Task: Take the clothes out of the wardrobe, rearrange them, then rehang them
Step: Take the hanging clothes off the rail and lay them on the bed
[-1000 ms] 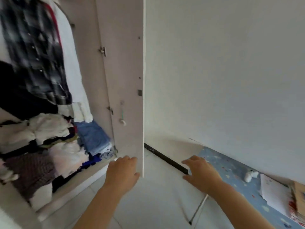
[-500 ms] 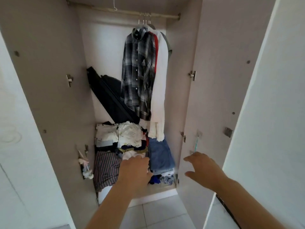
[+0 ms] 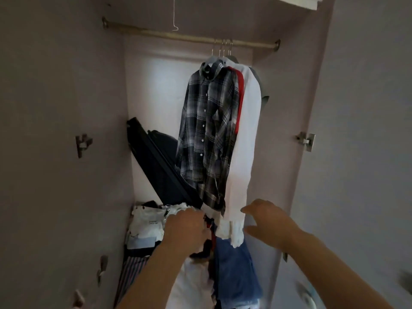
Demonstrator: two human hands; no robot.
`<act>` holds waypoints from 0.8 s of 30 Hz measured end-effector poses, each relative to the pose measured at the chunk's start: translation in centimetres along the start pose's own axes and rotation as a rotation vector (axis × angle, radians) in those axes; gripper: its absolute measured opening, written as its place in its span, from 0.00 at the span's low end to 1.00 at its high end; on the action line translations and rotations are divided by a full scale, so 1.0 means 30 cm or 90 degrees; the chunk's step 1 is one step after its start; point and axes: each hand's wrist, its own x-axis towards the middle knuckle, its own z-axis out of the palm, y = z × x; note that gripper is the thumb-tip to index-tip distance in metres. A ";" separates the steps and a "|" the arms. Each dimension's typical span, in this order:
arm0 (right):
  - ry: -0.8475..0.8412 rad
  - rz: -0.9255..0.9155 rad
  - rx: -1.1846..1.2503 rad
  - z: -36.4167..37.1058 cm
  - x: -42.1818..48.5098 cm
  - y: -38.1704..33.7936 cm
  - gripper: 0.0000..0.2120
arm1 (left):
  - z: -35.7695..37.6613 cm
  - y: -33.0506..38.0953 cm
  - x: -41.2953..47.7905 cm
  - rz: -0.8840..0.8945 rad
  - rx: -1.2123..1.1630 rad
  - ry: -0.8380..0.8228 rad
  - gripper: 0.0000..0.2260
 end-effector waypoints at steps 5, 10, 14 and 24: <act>0.040 -0.065 -0.016 -0.062 0.311 0.049 0.24 | -0.022 -0.082 0.267 -0.013 0.001 0.030 0.16; 0.106 -0.139 0.002 -0.138 0.637 0.084 0.22 | -0.074 -0.157 0.518 -0.058 0.019 0.067 0.19; 0.139 -0.197 0.010 -0.226 0.863 0.102 0.23 | -0.157 -0.198 0.725 -0.093 0.046 0.102 0.19; 0.234 -0.242 -0.054 -0.425 1.287 0.164 0.23 | -0.309 -0.276 1.168 -0.092 -0.054 0.175 0.20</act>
